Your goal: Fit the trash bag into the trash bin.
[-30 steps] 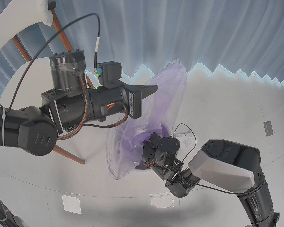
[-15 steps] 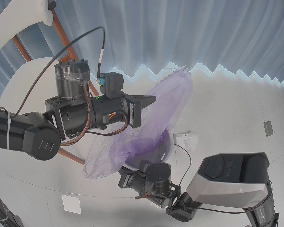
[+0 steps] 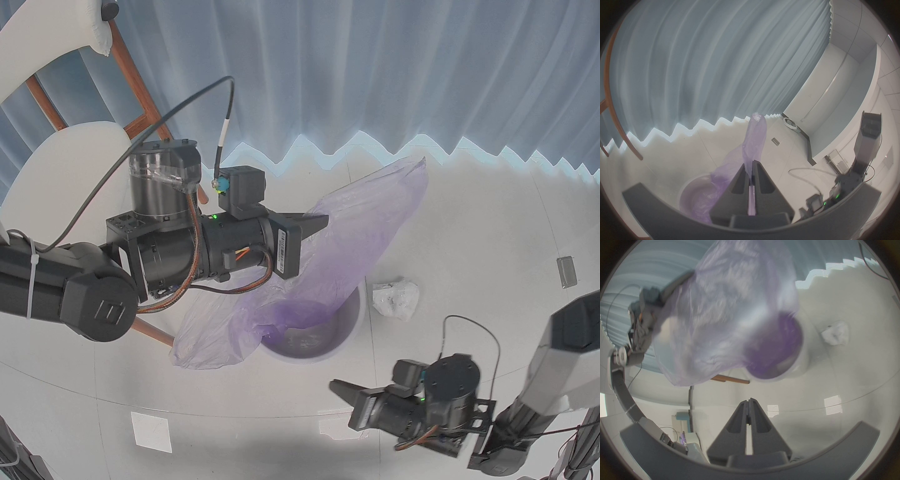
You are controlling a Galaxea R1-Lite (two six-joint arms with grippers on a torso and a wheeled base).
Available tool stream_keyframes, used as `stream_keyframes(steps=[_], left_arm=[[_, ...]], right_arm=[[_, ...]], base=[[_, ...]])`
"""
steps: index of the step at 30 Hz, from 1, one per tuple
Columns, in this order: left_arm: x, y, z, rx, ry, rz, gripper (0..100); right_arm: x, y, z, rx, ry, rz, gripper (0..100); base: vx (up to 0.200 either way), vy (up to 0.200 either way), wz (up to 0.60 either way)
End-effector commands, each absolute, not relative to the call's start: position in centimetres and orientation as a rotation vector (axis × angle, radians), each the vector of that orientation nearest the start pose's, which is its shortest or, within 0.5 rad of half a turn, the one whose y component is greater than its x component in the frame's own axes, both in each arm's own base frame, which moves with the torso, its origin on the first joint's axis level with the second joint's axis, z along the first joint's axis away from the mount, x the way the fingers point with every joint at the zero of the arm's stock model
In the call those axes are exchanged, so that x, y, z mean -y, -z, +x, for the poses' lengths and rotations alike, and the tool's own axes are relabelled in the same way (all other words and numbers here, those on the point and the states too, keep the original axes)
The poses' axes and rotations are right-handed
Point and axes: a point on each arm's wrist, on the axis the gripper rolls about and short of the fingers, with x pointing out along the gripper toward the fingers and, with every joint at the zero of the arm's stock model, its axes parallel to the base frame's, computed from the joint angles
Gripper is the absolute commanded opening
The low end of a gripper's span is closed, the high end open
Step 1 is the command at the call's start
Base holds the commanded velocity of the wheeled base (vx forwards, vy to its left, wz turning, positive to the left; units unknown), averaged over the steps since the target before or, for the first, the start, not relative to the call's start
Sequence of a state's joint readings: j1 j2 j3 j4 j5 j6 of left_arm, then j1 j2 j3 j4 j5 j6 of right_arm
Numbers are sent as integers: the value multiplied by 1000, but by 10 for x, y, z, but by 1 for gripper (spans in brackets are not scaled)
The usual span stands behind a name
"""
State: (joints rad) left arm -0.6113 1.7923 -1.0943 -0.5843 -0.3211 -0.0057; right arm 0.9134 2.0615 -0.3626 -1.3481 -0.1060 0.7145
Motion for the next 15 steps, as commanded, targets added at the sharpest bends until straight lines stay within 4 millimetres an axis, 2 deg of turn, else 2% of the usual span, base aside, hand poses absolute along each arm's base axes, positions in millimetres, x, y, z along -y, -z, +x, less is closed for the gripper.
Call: stream_keyframes(steps=[1, 7, 9, 10, 11, 12, 13, 15], left_arm=[[204, -217, 281, -153, 909, 19, 0], [203, -214, 280, -164, 909, 21, 0], [203, -214, 280, -162, 907, 20, 0], [203, -214, 280, -162, 907, 20, 0], [203, -215, 279, -161, 909, 20, 0], [203, -215, 279, -161, 909, 20, 0], [203, -215, 279, -161, 909, 20, 0], [203, -214, 279, -155, 910, 36, 0]], right_arm=[[-161, -78, 176, -505, -529, 558, 0], [-115, -70, 204, -481, -337, 559, 0], [-102, -64, 218, -480, -283, 544, 0], [-102, -64, 218, -480, -283, 544, 0], [-88, -57, 236, -456, -238, 491, 0], [-84, -55, 244, -433, -227, 460, 0], [-84, -55, 244, -433, -227, 460, 0], [-76, -54, 272, -337, -219, 394, 0]], base=[[0, 0, 0], [0, 0, 0], [0, 0, 0], [0, 0, 0], [0, 0, 0], [0, 0, 0], [0, 0, 0], [0, 0, 0]])
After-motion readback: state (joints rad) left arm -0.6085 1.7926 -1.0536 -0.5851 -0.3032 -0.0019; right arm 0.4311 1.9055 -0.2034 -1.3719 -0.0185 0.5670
